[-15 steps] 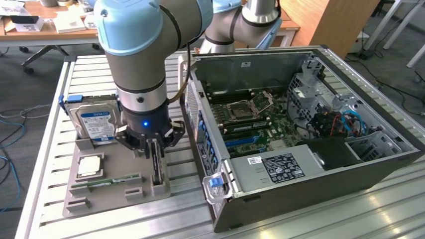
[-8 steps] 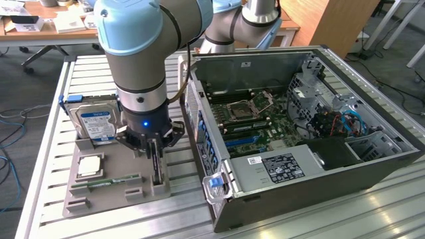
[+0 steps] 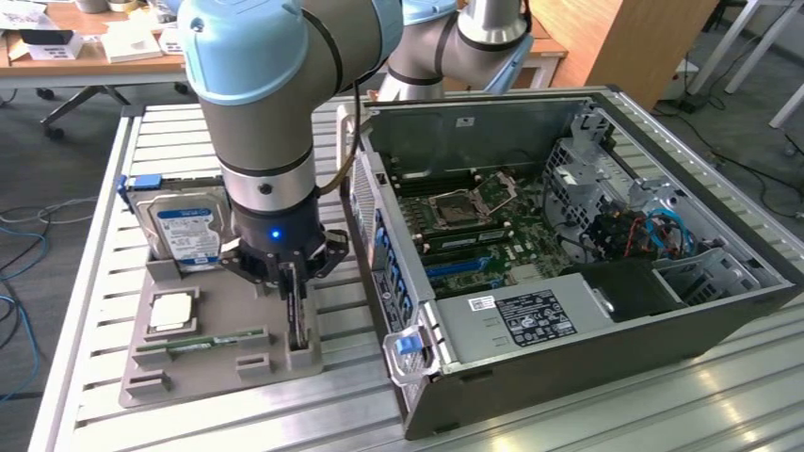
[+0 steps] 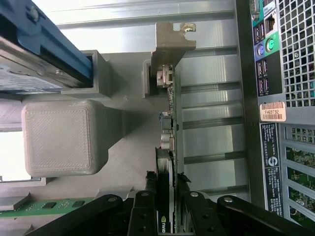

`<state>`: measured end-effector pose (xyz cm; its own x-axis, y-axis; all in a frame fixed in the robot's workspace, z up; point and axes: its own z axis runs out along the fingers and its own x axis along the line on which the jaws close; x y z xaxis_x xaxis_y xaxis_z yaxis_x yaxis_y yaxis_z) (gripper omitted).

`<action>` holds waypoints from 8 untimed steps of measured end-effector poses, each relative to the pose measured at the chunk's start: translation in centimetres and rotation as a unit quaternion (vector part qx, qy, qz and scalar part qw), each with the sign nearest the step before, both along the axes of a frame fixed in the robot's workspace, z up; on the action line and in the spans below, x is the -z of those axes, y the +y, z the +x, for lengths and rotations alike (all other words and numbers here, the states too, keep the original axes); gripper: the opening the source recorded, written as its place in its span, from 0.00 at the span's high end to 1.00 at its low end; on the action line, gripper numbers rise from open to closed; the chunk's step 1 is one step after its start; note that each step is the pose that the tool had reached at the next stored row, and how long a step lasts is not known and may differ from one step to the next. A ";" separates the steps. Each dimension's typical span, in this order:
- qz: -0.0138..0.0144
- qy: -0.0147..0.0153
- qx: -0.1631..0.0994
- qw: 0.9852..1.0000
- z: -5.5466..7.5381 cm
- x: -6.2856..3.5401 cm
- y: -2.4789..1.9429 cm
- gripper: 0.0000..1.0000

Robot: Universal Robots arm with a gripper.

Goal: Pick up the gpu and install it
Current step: 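Pick up the gpu and move the gpu toward the slot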

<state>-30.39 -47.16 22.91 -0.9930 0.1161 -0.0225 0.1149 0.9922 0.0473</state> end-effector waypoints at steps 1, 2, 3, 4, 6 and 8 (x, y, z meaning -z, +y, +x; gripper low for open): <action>0.000 0.000 0.000 1.000 0.0 0.00 0.00 0.73; 0.000 0.000 0.000 1.000 0.0 0.00 0.00 0.73; 0.000 0.000 0.000 1.000 0.0 0.00 0.00 0.73; 0.000 0.000 0.000 1.000 0.0 0.01 0.00 0.73; 0.000 0.000 -0.005 1.000 0.0 0.01 0.00 0.73; 0.000 0.000 -0.010 1.000 0.0 0.01 0.00 0.73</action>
<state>-30.37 -47.16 22.89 -0.9951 0.0968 -0.0225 0.0956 0.9943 0.0473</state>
